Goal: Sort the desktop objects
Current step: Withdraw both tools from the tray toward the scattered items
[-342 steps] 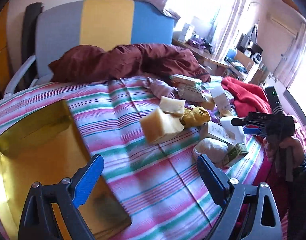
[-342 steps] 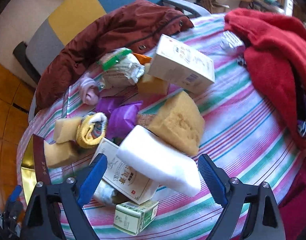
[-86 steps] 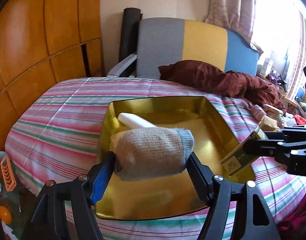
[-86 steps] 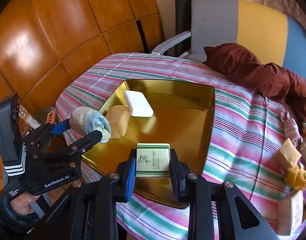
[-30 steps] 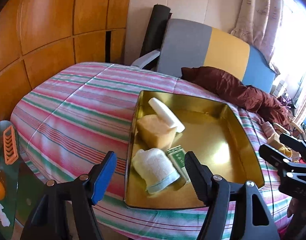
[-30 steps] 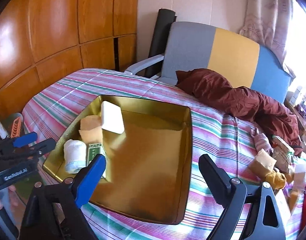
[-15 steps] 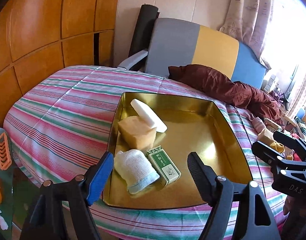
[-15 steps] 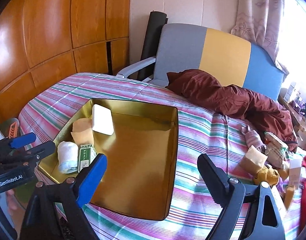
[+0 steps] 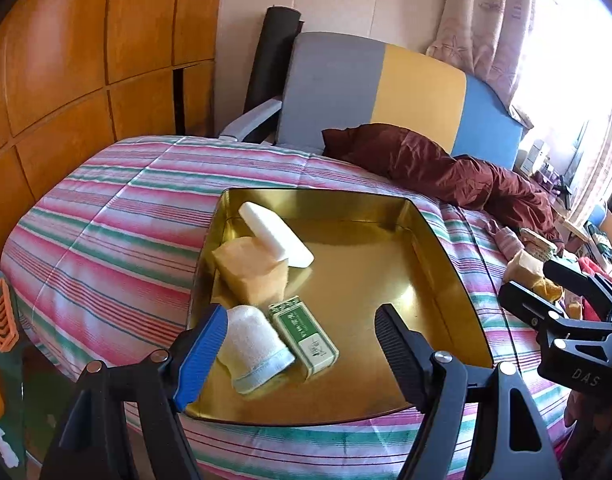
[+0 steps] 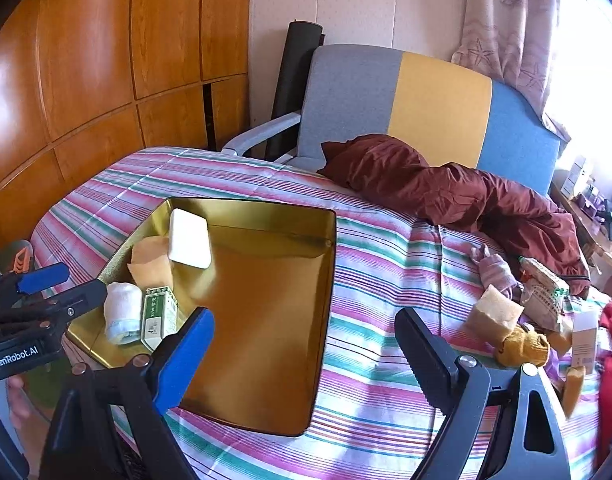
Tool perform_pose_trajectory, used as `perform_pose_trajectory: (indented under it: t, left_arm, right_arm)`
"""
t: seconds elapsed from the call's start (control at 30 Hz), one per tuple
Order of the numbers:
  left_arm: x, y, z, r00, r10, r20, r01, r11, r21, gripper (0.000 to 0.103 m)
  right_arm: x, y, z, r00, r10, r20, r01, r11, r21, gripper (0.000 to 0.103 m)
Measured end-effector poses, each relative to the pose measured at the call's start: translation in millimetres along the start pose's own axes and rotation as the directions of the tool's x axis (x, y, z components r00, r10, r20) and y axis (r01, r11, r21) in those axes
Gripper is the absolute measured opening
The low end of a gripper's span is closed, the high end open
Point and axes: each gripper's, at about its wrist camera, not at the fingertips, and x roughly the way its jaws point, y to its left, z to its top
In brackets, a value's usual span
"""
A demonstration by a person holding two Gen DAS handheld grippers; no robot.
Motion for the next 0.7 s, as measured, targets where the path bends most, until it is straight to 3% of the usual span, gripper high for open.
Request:
perform_pose_trajectory:
  t: [0.4, 0.7]
  left_arm:
    - [9.4, -45.1, 16.2, 0.998, -0.068, -0.009, 0.069, 0.992, 0.110, 0.077]
    - [24.2, -114.6, 28.2, 0.981, -0.187, -0.048, 0.193, 0.950, 0.246, 0.077]
  right_arm:
    - [2.3, -34.4, 0.0, 0.999, -0.035, -0.041, 0.035, 0.999, 0.001, 0.092]
    - [4.9, -126.0, -18.3, 0.982, -0.071, -0.172, 0.089, 0.991, 0.103, 0.092]
